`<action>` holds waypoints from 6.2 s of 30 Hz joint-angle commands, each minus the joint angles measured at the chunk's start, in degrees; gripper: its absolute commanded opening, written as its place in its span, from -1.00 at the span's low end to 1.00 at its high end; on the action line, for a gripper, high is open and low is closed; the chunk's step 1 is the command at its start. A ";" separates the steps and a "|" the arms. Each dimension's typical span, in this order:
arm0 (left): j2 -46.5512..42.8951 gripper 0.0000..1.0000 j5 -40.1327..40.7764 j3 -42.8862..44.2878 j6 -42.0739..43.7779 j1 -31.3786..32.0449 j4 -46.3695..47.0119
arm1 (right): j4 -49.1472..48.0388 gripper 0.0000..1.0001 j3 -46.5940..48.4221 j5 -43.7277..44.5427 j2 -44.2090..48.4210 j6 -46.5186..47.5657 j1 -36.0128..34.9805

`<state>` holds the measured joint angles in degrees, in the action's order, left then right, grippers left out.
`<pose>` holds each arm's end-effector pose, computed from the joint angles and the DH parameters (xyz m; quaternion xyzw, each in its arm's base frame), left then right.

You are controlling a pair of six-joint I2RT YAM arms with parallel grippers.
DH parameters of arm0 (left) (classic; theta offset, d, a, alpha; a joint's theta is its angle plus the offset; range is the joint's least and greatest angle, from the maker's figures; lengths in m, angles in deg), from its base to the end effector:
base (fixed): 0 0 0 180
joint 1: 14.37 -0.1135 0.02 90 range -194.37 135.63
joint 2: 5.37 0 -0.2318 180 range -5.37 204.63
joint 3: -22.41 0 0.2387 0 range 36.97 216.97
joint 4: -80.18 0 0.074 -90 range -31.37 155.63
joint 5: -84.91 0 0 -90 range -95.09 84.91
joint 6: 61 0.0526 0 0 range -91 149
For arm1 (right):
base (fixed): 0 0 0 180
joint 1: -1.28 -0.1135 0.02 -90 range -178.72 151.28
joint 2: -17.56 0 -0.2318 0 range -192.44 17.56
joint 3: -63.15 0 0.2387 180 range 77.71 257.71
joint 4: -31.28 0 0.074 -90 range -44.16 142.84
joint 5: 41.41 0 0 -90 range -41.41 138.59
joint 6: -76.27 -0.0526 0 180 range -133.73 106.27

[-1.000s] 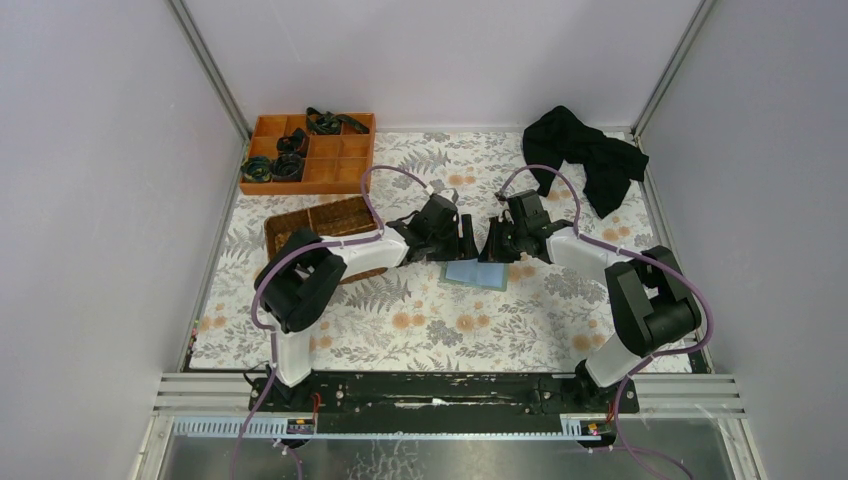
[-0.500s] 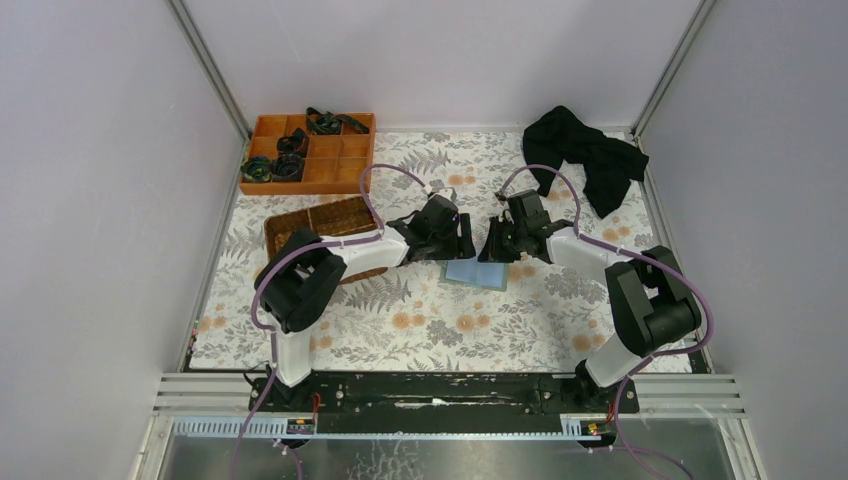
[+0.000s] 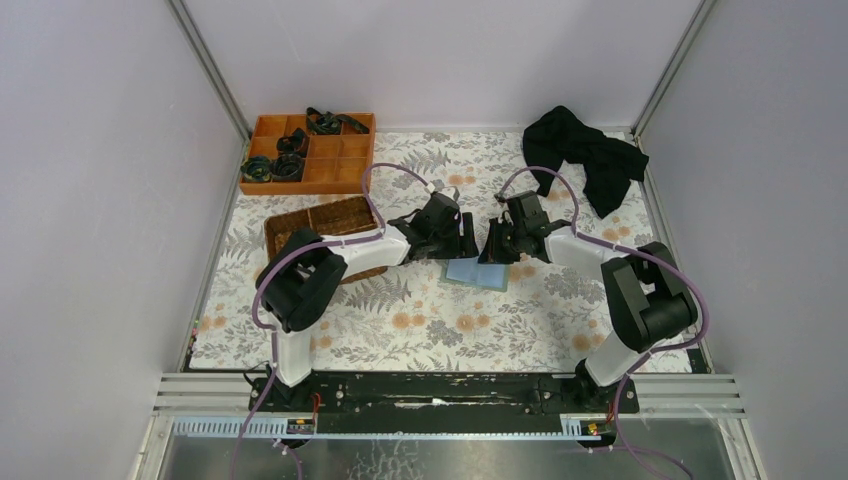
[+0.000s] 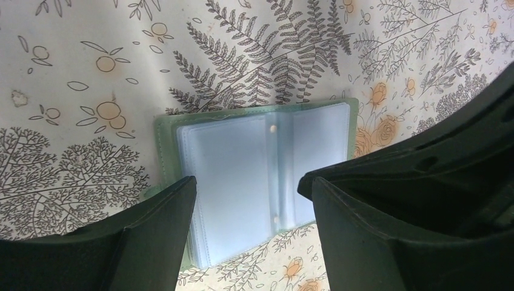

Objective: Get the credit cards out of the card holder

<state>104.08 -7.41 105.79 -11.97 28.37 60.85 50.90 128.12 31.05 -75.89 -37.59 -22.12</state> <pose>0.2927 -0.2733 0.1371 0.0220 0.9248 -0.2671 0.2701 0.2935 0.1443 0.1386 -0.0508 0.9232 0.2721 0.2667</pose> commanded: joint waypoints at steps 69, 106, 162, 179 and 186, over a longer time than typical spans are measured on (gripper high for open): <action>5.98 0.47 -22.40 2.18 -6.06 0.76 17.45 | 7.34 -1.00 0.83 10.45 11.42 0.83 2.59; 2.87 0.48 -7.82 0.14 0.97 -0.12 4.23 | -2.46 -0.99 1.71 -2.59 -7.25 -1.90 1.60; 1.33 0.61 -15.57 -3.11 -2.95 -1.52 13.05 | -0.30 -0.93 -2.07 1.52 5.94 -4.43 4.50; -3.19 0.60 -10.78 -7.45 0.04 -4.59 9.97 | -1.38 -0.85 3.41 -1.45 -2.94 -4.20 -0.88; -1.64 0.59 -12.23 -7.31 -0.58 -4.59 10.89 | -0.57 -0.86 2.30 0.74 -4.49 -3.42 -0.94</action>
<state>101.94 -19.44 98.55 -13.37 23.78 71.19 50.66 129.37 30.98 -80.43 -41.46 -22.73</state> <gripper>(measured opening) 0.800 0.075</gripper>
